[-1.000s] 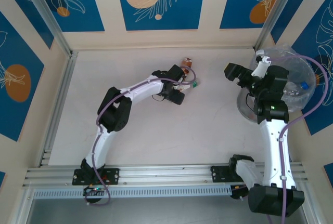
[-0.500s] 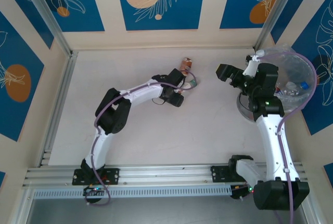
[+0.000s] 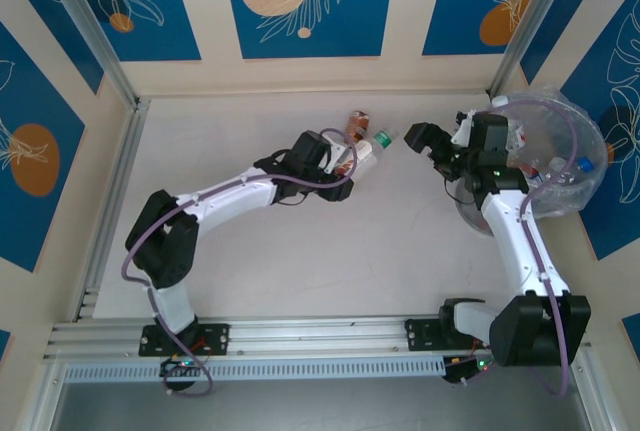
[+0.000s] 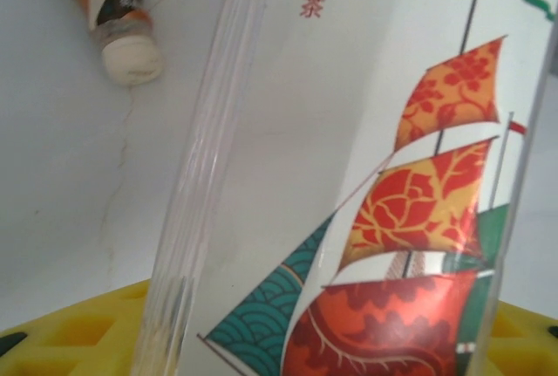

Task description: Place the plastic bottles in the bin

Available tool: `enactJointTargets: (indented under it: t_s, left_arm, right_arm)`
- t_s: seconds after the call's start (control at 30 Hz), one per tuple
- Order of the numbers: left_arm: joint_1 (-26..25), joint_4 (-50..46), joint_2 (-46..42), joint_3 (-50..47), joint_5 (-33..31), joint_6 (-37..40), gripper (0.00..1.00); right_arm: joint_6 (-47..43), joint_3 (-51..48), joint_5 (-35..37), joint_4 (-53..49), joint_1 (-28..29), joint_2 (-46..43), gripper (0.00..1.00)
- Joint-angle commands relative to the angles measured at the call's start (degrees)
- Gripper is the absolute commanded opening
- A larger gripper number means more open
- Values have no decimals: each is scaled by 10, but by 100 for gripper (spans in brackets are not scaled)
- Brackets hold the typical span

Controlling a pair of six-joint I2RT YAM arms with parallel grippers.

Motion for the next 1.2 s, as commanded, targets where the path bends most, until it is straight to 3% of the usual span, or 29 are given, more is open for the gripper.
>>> enactJointTargets:
  t_s: [0.0,0.1,0.27,0.57,0.83,1.17]
  left_arm:
    - [-2,78,-25,-22,59,-21,55]
    - [-2,100,-33,-32,83,-28,55]
    - [-3,136,-44,-53,110,-35,55]
    - [-4,183,-49,-75,162,-60,55]
    - [-3,193,-50,-74,183,-64,55]
    - [-2,239,-68,-90,268,-66,71]
  right_arm:
    - [55,9,-90,30,3,24,95]
    - [92,9,-144,76,5,46,95]
    - [108,8,-96,102,15,60,90]
    - [109,5,-93,172,37,81,71]
    - [66,-1,-76,167,46,77,52]
    - [36,-30,-65,193,46,37,38]
